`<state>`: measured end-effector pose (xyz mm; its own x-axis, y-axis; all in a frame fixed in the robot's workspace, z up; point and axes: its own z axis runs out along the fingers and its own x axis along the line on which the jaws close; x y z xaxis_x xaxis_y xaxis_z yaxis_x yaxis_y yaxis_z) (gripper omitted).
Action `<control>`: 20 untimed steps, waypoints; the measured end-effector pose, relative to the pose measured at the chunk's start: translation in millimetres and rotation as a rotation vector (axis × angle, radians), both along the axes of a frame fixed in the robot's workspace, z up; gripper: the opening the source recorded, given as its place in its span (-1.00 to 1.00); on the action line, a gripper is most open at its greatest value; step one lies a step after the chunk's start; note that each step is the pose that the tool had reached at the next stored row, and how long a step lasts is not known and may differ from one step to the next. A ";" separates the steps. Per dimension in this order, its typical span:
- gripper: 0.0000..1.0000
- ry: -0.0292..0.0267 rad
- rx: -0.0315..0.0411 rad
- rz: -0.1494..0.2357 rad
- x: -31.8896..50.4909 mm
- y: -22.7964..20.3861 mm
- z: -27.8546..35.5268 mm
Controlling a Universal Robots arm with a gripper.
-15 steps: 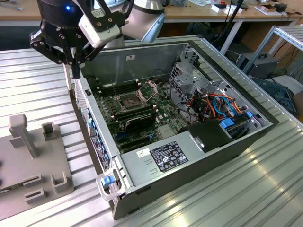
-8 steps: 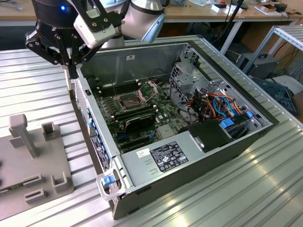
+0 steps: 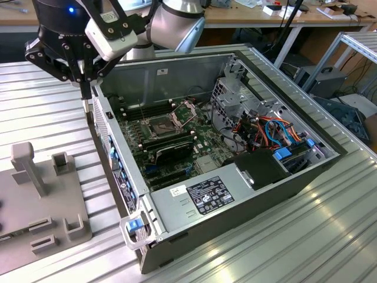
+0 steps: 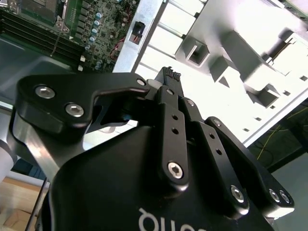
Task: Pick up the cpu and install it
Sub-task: 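Reach for the cpu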
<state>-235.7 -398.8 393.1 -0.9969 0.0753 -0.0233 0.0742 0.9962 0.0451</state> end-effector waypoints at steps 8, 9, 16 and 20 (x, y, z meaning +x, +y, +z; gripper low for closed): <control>-0.79 0.0000 0.0000 0.000 -2.9 0.0 0.0; -0.79 0.0000 0.0000 0.000 -2.9 0.0 0.0; -0.79 0.0000 0.0000 0.000 -3.9 0.0 0.0; -0.79 0.0000 0.0000 0.000 -7.5 0.0 0.0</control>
<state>-243.2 -398.9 393.1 -0.9969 0.0753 -0.0233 0.0742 0.9962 0.0451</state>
